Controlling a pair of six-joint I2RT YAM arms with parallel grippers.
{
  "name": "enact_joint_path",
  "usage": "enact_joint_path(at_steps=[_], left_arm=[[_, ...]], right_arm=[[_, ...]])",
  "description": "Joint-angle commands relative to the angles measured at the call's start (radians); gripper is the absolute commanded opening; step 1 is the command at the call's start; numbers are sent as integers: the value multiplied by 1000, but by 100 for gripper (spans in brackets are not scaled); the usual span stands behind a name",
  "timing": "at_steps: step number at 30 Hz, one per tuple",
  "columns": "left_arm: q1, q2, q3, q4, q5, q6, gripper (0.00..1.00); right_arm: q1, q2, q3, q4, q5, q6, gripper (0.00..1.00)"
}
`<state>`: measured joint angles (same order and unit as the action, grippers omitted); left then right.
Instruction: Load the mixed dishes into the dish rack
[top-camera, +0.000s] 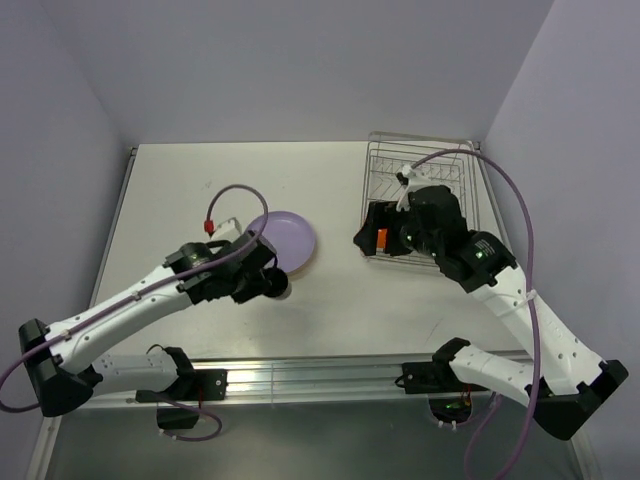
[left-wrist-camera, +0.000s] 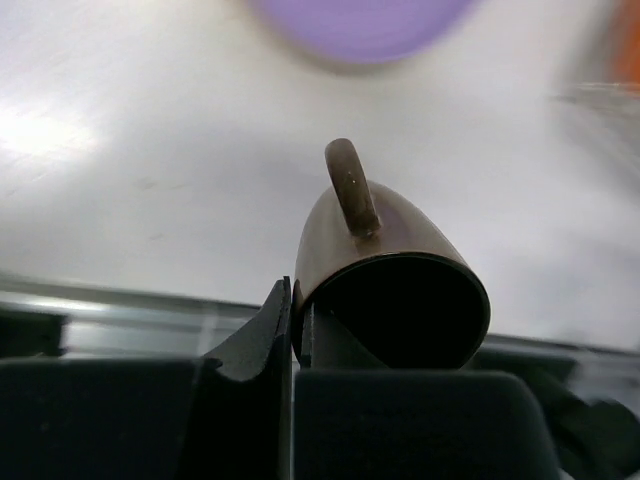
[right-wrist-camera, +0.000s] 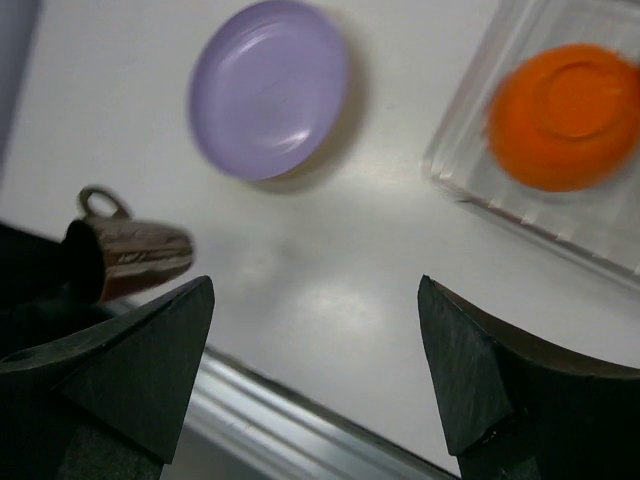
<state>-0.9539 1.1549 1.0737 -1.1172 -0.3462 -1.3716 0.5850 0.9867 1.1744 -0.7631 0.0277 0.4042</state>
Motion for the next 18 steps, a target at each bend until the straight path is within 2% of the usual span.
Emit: enact_joint_path(at_steps=[1, 2, 4, 6, 7, 8, 9, 11, 12, 14, 18], left_arm=[[3, -70, 169, 126, 13, 178, 0], [4, -90, 172, 254, 73, 245, 0], [9, -144, 149, 370, 117, 296, 0], [14, -182, 106, 495, 183, 324, 0], [14, -198, 86, 538, 205, 342, 0], [14, -233, 60, 630, 251, 350, 0], [14, -256, 2, 681, 272, 356, 0], [18, -314, -78, 799, 318, 359, 0], [20, -333, -101, 835, 334, 359, 0], [24, -371, -139, 896, 358, 358, 0], [26, -402, -190, 996, 424, 353, 0]], right_arm=[[-11, -51, -67, 138, -360, 94, 90], [-26, -65, -87, 209, -462, 113, 90], [-53, -110, -156, 284, -559, 192, 90], [-120, -144, -252, 451, -765, 272, 90], [-148, -181, -295, 537, -844, 395, 90], [-171, -201, -393, 738, -965, 472, 89], [-210, -223, -442, 862, -1010, 561, 89], [-232, -272, -554, 1157, -1077, 831, 89], [-232, -272, -577, 1220, -1084, 832, 89], [-232, -280, -640, 1411, -1094, 962, 89], [-231, -276, -677, 1590, -1094, 1096, 89]])
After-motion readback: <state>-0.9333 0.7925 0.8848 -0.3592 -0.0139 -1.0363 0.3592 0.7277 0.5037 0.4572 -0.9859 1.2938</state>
